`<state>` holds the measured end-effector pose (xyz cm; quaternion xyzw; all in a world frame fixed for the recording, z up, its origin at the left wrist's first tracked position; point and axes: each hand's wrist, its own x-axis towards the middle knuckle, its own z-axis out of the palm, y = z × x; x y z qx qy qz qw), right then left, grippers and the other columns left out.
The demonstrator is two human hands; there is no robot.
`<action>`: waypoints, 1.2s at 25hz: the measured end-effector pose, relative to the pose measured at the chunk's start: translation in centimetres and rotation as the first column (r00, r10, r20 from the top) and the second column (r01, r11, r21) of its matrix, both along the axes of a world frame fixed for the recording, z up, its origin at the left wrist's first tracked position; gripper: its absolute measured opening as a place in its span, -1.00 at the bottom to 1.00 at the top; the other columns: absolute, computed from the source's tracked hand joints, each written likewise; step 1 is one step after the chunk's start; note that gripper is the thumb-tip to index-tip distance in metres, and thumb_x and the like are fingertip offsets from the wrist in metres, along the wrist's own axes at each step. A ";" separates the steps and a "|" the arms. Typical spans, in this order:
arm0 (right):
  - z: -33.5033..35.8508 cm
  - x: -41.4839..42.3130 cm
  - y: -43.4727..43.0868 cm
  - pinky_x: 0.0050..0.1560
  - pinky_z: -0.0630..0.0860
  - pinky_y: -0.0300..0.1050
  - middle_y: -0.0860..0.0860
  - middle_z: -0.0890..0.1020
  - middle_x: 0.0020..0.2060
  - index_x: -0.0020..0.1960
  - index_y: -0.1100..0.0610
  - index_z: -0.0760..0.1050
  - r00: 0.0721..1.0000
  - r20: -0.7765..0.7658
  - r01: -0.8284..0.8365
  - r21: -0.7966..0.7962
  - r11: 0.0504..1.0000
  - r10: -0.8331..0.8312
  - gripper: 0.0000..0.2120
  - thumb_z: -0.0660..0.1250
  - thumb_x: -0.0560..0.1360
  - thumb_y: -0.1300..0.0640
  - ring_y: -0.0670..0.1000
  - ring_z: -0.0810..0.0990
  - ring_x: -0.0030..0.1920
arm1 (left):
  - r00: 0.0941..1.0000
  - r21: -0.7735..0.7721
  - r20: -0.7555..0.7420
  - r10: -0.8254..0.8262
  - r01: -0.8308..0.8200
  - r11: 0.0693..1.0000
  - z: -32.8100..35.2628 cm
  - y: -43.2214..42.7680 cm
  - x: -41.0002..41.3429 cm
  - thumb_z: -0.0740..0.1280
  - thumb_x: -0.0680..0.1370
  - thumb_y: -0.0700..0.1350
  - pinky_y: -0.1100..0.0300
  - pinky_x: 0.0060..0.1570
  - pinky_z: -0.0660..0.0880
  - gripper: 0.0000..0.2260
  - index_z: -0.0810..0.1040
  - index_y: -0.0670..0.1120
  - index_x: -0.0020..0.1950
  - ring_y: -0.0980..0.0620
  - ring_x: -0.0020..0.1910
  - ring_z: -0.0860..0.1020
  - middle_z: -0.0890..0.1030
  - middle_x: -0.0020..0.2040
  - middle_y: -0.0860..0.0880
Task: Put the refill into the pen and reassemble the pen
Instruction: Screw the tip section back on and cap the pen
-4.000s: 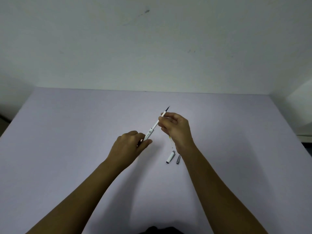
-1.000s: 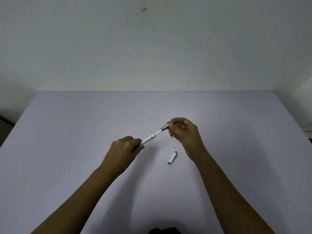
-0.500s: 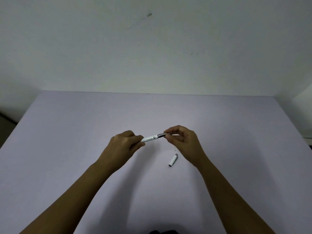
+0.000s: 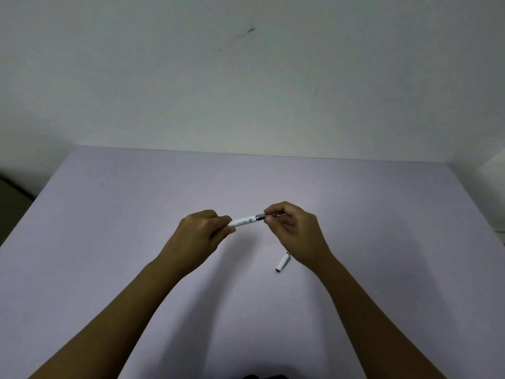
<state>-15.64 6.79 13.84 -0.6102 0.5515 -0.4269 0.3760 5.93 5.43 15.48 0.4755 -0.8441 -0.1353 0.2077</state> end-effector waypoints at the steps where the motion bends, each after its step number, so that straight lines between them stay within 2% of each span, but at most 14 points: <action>1: 0.0 -0.1 0.0 -0.20 0.54 -0.36 -0.10 0.67 -0.27 -0.14 -0.02 0.55 1.000 -0.009 -0.011 0.017 1.000 0.011 -0.89 0.35 0.49 0.18 -0.17 0.67 -0.19 | 1.000 0.004 0.001 -0.013 0.013 1.000 0.1 -0.1 0.1 0.33 0.52 -0.11 0.16 -0.43 0.30 -0.87 0.58 -0.13 -0.16 -0.03 -0.44 0.38 0.43 -0.42 -0.04; 3: -0.1 -0.2 -0.1 -0.30 0.51 -0.31 -0.08 0.65 -0.37 -0.18 0.02 0.56 1.000 -0.020 -0.004 0.062 0.998 0.005 -0.91 0.33 0.50 0.11 -0.16 0.68 -0.24 | 0.998 0.004 0.008 -0.061 0.061 0.998 0.2 -0.1 0.3 0.32 0.53 -0.10 0.16 -0.43 0.31 -0.87 0.58 -0.13 -0.14 -0.02 -0.43 0.37 0.43 -0.41 -0.04; 5: 0.1 -0.2 -0.2 -0.37 0.45 -0.37 -0.09 0.61 -0.43 -0.20 0.09 0.55 0.999 -0.013 0.030 0.077 0.997 -0.029 -0.84 0.33 0.49 0.03 -0.13 0.68 -0.29 | 0.997 0.007 0.004 -0.081 0.081 0.997 0.4 0.1 0.3 0.31 0.54 -0.10 0.14 -0.43 0.33 -0.87 0.58 -0.13 -0.14 -0.01 -0.43 0.38 0.45 -0.41 -0.06; 7: 0.2 -0.3 -0.2 -0.30 0.45 -0.45 -0.12 0.62 -0.34 -0.11 0.06 0.55 0.999 0.038 0.008 0.064 0.998 -0.010 -0.94 0.39 0.46 0.08 -0.18 0.65 -0.26 | 0.997 0.007 -0.006 -0.076 0.076 0.997 0.4 0.2 0.3 0.29 0.55 -0.09 0.14 -0.44 0.32 -0.84 0.56 -0.13 -0.15 0.00 -0.44 0.36 0.42 -0.41 -0.03; 9: 0.4 -0.3 -0.3 -0.25 0.49 -0.43 -0.11 0.63 -0.31 -0.13 0.04 0.55 0.999 0.033 -0.032 0.043 0.999 0.031 -0.96 0.40 0.45 0.13 -0.21 0.64 -0.28 | 0.997 0.004 -0.016 -0.077 0.077 0.997 0.5 0.4 0.3 0.25 0.57 -0.06 0.17 -0.44 0.30 -0.80 0.55 -0.14 -0.16 0.02 -0.44 0.33 0.38 -0.41 0.01; 12: 0.7 -0.3 -0.4 -0.23 0.56 -0.28 -0.09 0.63 -0.38 -0.23 0.15 0.55 0.999 -0.043 0.006 0.041 0.999 -0.004 -0.78 0.35 0.48 0.01 -0.15 0.65 -0.34 | 0.997 -0.007 -0.039 -0.072 0.072 0.997 0.8 0.5 0.3 0.20 0.55 0.00 0.21 -0.43 0.27 -0.75 0.57 -0.13 -0.14 0.04 -0.44 0.32 0.35 -0.40 0.04; 15: 0.7 -0.2 -0.2 -0.22 0.50 -0.42 -0.12 0.63 -0.25 -0.05 0.06 0.54 0.999 0.033 -0.037 0.029 0.999 0.036 -0.93 0.38 0.47 0.13 -0.23 0.62 -0.25 | 0.997 -0.002 -0.040 -0.064 0.064 0.998 1.0 0.5 0.2 0.27 0.56 -0.08 0.21 -0.42 0.26 -0.83 0.57 -0.14 -0.13 0.04 -0.44 0.31 0.35 -0.40 0.04; 17: 0.8 -0.3 -0.2 -0.23 0.52 -0.38 -0.10 0.65 -0.27 -0.11 0.03 0.54 0.998 -0.010 -0.068 0.012 0.998 0.069 -0.95 0.38 0.47 0.16 -0.18 0.64 -0.25 | 0.997 0.007 -0.026 -0.074 0.074 0.997 1.0 0.6 0.3 0.28 0.55 -0.11 0.21 -0.42 0.26 -0.85 0.57 -0.14 -0.14 0.03 -0.45 0.32 0.35 -0.41 0.03; 19: 1.0 -0.3 -0.4 -0.22 0.56 -0.25 -0.04 0.66 -0.33 -0.22 0.00 0.54 0.995 -0.068 -0.068 0.032 0.997 0.070 -0.88 0.34 0.50 0.08 -0.11 0.65 -0.29 | 0.996 0.015 -0.023 -0.091 0.091 0.996 0.9 0.6 0.5 0.28 0.55 -0.10 0.27 -0.44 0.23 -0.85 0.58 -0.14 -0.14 0.04 -0.45 0.32 0.36 -0.41 0.03; 20: 1.2 -0.2 -0.4 -0.23 0.54 -0.25 -0.04 0.65 -0.34 -0.23 -0.02 0.53 0.996 -0.065 -0.058 0.051 0.997 0.062 -0.86 0.33 0.50 0.06 -0.11 0.65 -0.30 | 0.995 0.021 -0.024 -0.096 0.097 0.995 0.9 0.6 0.5 0.28 0.55 -0.10 0.29 -0.45 0.22 -0.84 0.58 -0.13 -0.14 0.04 -0.45 0.33 0.37 -0.41 0.03; 22: 1.2 -0.2 -0.3 -0.24 0.51 -0.37 -0.10 0.63 -0.29 -0.17 -0.06 0.52 0.997 -0.019 -0.075 0.070 0.995 0.076 -0.93 0.37 0.47 0.08 -0.19 0.62 -0.30 | 0.996 0.030 -0.023 -0.089 0.089 0.996 0.8 0.6 0.6 0.28 0.55 -0.11 0.26 -0.44 0.25 -0.85 0.58 -0.13 -0.14 0.02 -0.45 0.34 0.37 -0.42 0.02; 24: 1.1 -0.5 -0.3 -0.23 0.47 -0.44 -0.12 0.63 -0.28 -0.13 -0.01 0.54 0.995 -0.010 -0.101 0.061 0.993 0.102 -0.92 0.41 0.44 0.15 -0.23 0.59 -0.28 | 0.997 0.033 -0.022 -0.079 0.080 0.996 0.7 0.8 0.6 0.28 0.55 -0.10 0.20 -0.42 0.28 -0.84 0.58 -0.14 -0.14 0.01 -0.45 0.35 0.38 -0.42 0.01; 27: 1.1 -0.7 -0.4 -0.27 0.50 -0.31 -0.02 0.65 -0.34 -0.19 0.09 0.56 0.990 -0.108 -0.086 0.043 0.995 0.090 -0.91 0.40 0.45 0.09 -0.09 0.61 -0.33 | 0.996 0.033 -0.028 -0.084 0.085 0.996 0.7 0.9 0.5 0.23 0.56 -0.05 0.20 -0.43 0.29 -0.77 0.57 -0.14 -0.17 0.02 -0.46 0.34 0.37 -0.43 0.01; 30: 1.3 -0.5 -0.2 -0.11 0.51 -0.42 -0.05 0.64 -0.22 -0.07 0.05 0.53 0.984 -0.139 -0.115 -0.021 0.993 0.111 -0.89 0.41 0.44 0.10 -0.19 0.61 -0.19 | 0.995 0.029 -0.046 -0.086 0.087 0.996 1.0 0.9 0.3 0.21 0.54 -0.04 0.21 -0.44 0.28 -0.76 0.57 -0.14 -0.18 0.03 -0.47 0.33 0.35 -0.44 0.03</action>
